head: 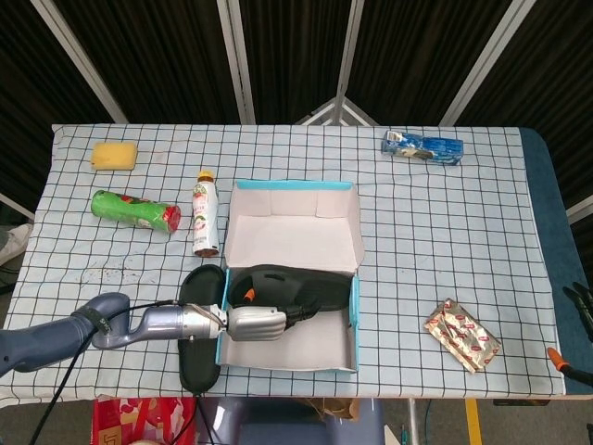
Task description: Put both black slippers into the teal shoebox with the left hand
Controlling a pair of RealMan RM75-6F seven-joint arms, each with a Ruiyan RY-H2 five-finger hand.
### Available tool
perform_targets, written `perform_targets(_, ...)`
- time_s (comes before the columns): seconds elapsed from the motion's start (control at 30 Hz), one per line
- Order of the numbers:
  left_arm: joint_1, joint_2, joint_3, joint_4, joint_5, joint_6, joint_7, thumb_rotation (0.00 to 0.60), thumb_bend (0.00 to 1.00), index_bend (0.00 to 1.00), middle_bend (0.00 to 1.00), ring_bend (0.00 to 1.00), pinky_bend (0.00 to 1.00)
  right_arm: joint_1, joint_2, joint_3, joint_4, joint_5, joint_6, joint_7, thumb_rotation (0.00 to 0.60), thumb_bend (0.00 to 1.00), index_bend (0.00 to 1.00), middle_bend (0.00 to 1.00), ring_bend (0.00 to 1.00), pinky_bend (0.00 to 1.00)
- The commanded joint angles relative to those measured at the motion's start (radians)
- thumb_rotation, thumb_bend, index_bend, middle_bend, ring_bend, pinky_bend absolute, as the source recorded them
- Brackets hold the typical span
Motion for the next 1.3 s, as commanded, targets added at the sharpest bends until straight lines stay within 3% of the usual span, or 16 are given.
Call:
perform_targets(0.03,-0.018,-0.014,0.012,0.026,-0.009,0.01,-0.017,0.6,0.33,0.48,0.47,0.08,0.12,0.0,0.0,-0.001,-0.001,-0.001,0.0,-0.001,0.6,0.31,0.06,0.02,0.0,0.01)
perform_targets(0.8,-0.048,-0.079,0.06,0.075,-0.077,0.024,-0.029,0.6,0.33,0.44,0.42,0.08,0.12,0.0,0.001,-0.003,0.001,-0.005,0.005,0.008,0.6,0.31,0.06,0.02,0.0,0.01)
perform_targets(1.07,-0.048,-0.074,0.063,0.059,-0.107,0.016,-0.008,0.6,0.33,0.31,0.29,0.06,0.12,0.0,0.001,-0.004,0.0,-0.004,0.005,0.009,0.6,0.31,0.06,0.02,0.0,0.01)
perform_targets(1.3,-0.042,-0.071,0.061,0.047,-0.134,0.009,0.015,0.6,0.32,0.11,0.05,0.0,0.08,0.0,0.002,-0.003,-0.002,0.0,0.001,0.008,0.6,0.31,0.06,0.02,0.0,0.01)
